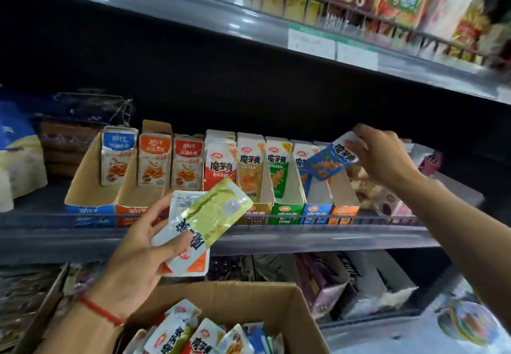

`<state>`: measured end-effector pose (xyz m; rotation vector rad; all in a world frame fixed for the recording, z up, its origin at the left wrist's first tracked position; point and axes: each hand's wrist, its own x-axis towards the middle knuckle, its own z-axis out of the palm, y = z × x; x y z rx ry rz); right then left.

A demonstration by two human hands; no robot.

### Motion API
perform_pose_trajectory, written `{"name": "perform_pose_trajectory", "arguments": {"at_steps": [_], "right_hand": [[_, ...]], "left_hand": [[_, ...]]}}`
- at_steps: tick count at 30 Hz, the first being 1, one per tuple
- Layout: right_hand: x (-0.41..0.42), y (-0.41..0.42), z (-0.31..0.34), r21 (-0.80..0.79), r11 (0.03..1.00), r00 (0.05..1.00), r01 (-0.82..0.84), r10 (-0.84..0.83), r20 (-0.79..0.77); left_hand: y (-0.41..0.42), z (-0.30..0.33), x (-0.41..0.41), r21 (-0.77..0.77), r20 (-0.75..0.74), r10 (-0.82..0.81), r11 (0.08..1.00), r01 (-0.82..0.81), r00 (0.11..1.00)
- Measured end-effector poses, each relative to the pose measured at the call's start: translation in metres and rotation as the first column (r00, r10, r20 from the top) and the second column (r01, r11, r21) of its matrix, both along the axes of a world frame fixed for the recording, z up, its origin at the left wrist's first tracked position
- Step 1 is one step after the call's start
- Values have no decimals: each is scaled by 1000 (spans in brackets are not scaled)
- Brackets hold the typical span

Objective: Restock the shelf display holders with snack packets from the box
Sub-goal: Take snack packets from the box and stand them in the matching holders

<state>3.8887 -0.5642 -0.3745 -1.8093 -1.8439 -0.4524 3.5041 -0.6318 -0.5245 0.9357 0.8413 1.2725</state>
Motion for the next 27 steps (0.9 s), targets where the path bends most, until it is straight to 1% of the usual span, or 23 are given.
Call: {"name": "perform_pose_trajectory", "arguments": {"at_steps": [3, 5, 9, 12, 15, 17, 21, 24, 26, 27], "right_hand": [[-4, 13, 0, -43, 999, 997, 28, -25, 70], [-11, 21, -1, -85, 996, 994, 17, -8, 105], [-28, 45, -10, -248, 969, 981, -8, 55, 184], [-38, 64, -18, -311, 949, 963, 51, 35, 266], [-45, 77, -23, -323, 934, 942, 156, -43, 333], [-46, 83, -26, -281, 938, 923, 202, -87, 376], [-47, 93, -37, -107, 969, 908, 221, -164, 385], [-49, 93, -45, -66, 972, 930, 225, -194, 312], [-54, 87, -49, 2, 987, 958, 161, -157, 238], [-59, 81, -51, 43, 994, 974, 104, -111, 198]], "left_hand": [[2, 2, -1, 18, -15, 5, 1000, -5, 1000], [4, 4, -2, 25, -17, 1, 1000, -1, 1000], [6, 4, -1, 31, -2, -2, 1000, 2, 1000], [7, 3, -1, 29, -16, -8, 1000, 9, 1000], [9, 4, -4, 35, -32, -9, 999, 10, 999], [10, 5, -7, 40, -39, -6, 999, 8, 999], [9, 8, -11, 41, -31, 0, 999, 1, 1000], [9, 8, -14, 35, -37, 18, 999, -17, 999], [9, 8, -15, 29, -50, 38, 999, -37, 998], [8, 8, -16, 28, -55, 51, 998, -49, 997]]}}
